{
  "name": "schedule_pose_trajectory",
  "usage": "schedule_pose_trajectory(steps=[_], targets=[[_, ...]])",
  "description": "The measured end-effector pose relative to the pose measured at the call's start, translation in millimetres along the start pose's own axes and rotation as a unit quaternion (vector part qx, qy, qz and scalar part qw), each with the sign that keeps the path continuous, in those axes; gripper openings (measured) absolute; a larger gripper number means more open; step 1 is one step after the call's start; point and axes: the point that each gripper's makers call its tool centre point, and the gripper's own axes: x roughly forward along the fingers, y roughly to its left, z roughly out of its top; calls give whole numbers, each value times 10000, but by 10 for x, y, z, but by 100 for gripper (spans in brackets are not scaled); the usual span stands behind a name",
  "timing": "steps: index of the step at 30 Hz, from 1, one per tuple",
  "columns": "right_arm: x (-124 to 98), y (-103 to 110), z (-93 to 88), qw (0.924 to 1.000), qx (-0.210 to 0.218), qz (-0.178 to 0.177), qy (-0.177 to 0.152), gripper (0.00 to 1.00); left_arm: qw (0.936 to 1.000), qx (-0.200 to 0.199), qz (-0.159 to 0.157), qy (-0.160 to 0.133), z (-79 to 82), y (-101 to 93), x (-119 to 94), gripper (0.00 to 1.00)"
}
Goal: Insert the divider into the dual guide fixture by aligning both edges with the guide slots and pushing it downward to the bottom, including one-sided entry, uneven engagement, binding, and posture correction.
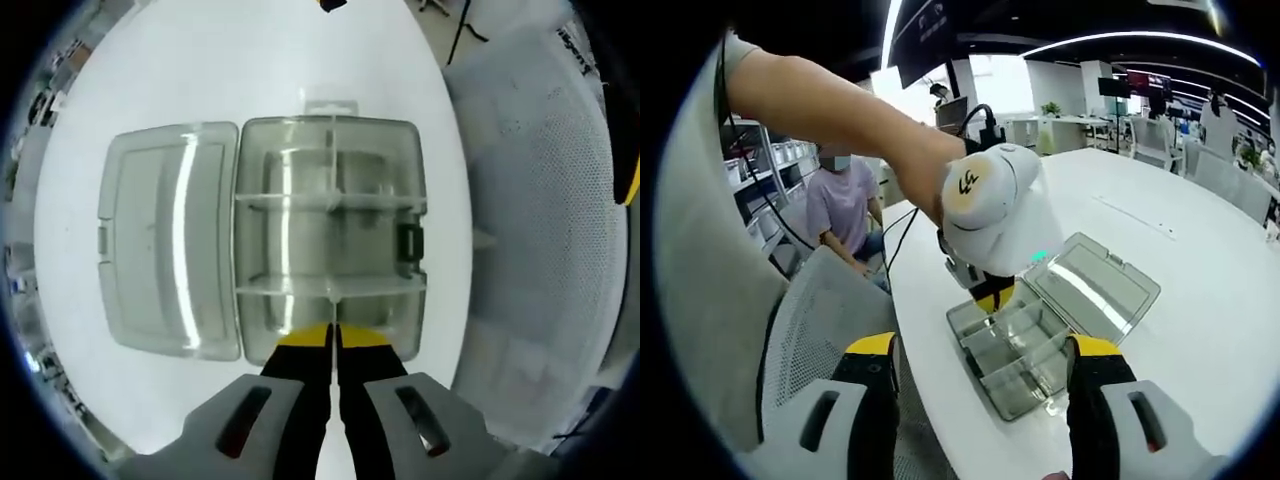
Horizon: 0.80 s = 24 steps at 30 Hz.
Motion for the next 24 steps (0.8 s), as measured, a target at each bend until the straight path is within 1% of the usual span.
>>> schedule_pose_trajectory(steps=[6,8,9,12,14,17,22,24], targets=[[-26,-12,-4,10000,-12,-37,12,66,9996,-120,80,-240,-6,15,-14,0],[-30,-5,-4,10000,-21,-37,21,66,9994,-150,203,-224,-48,53,-6,5],[-32,-1,-6,10000,-24,-33,28,66,9993,-175,211,-244,-64,55,-5,5],[-36,11,-7,10000,-47,-25,42,67,9979,-437,184,-441,-73,40,-21,6],[-39,20,-5,10000,-55,-18,49,67,9966,-520,218,-595,-73,55,-50,7],[-45,22,-12,9999,-82,-12,83,67,9948,-676,243,-715,-112,57,-85,11],[-50,25,-25,9998,-133,-5,152,67,9910,-864,308,-974,-135,44,-164,14],[-52,25,-22,9997,-154,1,168,67,9878,-928,379,-1190,-120,46,-211,15]])
